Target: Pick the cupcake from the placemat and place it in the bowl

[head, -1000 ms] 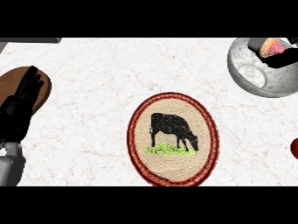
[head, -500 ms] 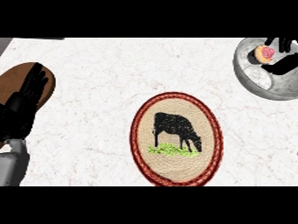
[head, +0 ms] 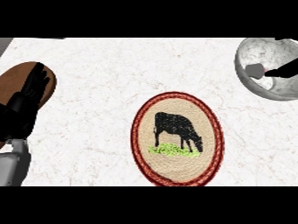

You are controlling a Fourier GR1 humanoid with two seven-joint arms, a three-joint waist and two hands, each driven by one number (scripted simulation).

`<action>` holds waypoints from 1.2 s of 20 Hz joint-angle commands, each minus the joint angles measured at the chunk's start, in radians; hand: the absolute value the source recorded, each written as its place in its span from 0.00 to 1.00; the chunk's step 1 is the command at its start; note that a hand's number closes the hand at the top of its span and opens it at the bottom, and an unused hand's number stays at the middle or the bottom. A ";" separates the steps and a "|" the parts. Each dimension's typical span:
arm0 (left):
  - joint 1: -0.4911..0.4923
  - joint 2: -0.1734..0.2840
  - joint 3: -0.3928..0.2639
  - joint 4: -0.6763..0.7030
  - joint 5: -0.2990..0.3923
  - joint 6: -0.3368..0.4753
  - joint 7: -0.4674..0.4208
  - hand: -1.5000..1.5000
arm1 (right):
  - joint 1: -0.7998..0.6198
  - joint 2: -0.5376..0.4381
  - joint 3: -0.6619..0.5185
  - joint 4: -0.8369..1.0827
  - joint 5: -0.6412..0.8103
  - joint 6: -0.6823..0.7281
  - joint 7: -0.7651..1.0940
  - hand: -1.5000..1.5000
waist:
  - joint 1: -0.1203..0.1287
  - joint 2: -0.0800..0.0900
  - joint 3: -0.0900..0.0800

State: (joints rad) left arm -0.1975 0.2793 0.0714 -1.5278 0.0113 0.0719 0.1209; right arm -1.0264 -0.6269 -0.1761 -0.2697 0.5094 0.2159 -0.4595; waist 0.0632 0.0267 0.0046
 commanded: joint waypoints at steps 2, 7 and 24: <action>0.012 0.012 0.013 -0.012 -0.004 0.005 0.011 0.50 | -0.046 -0.049 -0.207 0.067 -0.207 0.120 -0.033 0.00 | -0.003 -0.004 0.001; -0.017 -0.011 -0.008 -0.006 -0.013 0.013 0.019 0.50 | -0.036 -0.152 -0.312 0.137 -0.307 0.251 -0.006 0.00 | -0.007 0.004 0.001; 0.008 -0.001 0.017 -0.008 -0.006 0.005 -0.001 0.50 | 0.176 -0.365 -0.387 0.160 -0.386 0.635 -0.066 0.00 | -0.005 0.008 0.009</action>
State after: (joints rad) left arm -0.2020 0.2795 0.0887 -1.5352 0.0150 0.0705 0.1248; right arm -0.8916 -0.9844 -0.5412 -0.1090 0.1483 0.7050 -0.4340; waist 0.0570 0.0366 0.0119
